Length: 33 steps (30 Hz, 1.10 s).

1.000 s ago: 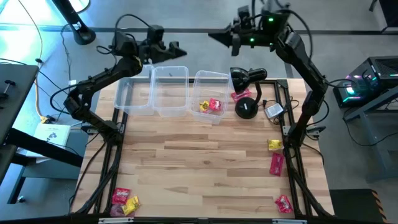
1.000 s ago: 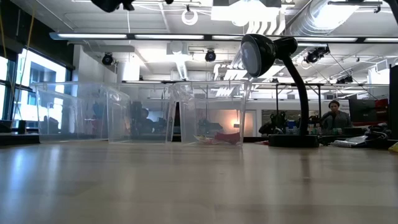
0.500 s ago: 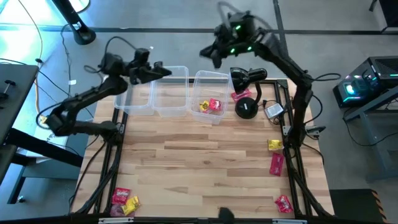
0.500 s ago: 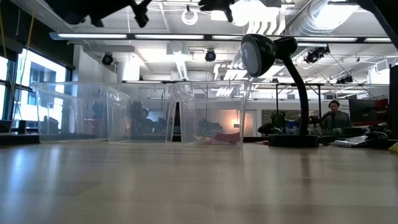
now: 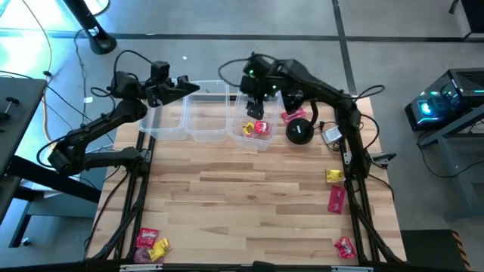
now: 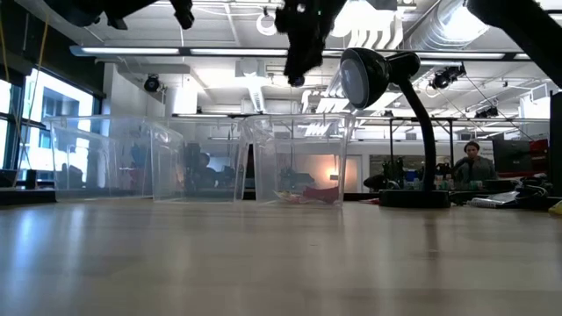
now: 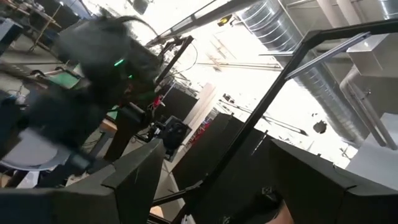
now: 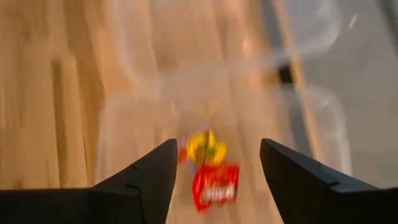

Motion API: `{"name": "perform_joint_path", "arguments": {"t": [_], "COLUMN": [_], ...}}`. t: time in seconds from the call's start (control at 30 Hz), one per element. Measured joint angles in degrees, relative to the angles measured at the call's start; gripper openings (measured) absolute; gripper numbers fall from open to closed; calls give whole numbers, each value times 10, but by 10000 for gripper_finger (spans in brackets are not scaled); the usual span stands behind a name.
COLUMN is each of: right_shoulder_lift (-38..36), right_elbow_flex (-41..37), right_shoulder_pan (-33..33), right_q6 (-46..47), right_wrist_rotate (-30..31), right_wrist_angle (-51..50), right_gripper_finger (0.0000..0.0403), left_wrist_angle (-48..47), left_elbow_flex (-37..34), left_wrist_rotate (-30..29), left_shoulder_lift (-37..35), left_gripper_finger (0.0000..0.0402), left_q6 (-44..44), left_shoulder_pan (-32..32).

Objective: Sort candy
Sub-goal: Put the red candy wrapper into the middle transparent bin

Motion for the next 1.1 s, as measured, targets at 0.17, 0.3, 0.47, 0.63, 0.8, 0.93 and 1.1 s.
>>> {"name": "perform_joint_path", "arguments": {"t": [0.17,0.3,0.47,0.63,0.8,0.93,1.1], "right_shoulder_lift": [48,84,130,180,219,246,266], "right_elbow_flex": [0,0,0,-1,0,0,1], "right_shoulder_pan": [-1,0,-7,-13,-14,-16,-16], "right_q6": [-10,-16,-13,-10,-10,-10,-9], "right_wrist_rotate": [3,51,106,108,108,108,110], "right_wrist_angle": [-45,-46,-79,-116,-118,-122,-123], "right_gripper_finger": [216,215,215,215,215,215,215], "left_wrist_angle": [-16,-17,-17,-17,-18,-19,-19], "left_elbow_flex": [0,0,0,0,0,0,0], "left_wrist_rotate": [0,1,2,7,14,21,33], "left_shoulder_lift": [0,0,0,0,0,0,0], "left_gripper_finger": [284,284,284,284,284,284,284], "left_q6": [9,9,9,23,37,43,43], "left_shoulder_pan": [0,0,0,0,0,0,0]}}
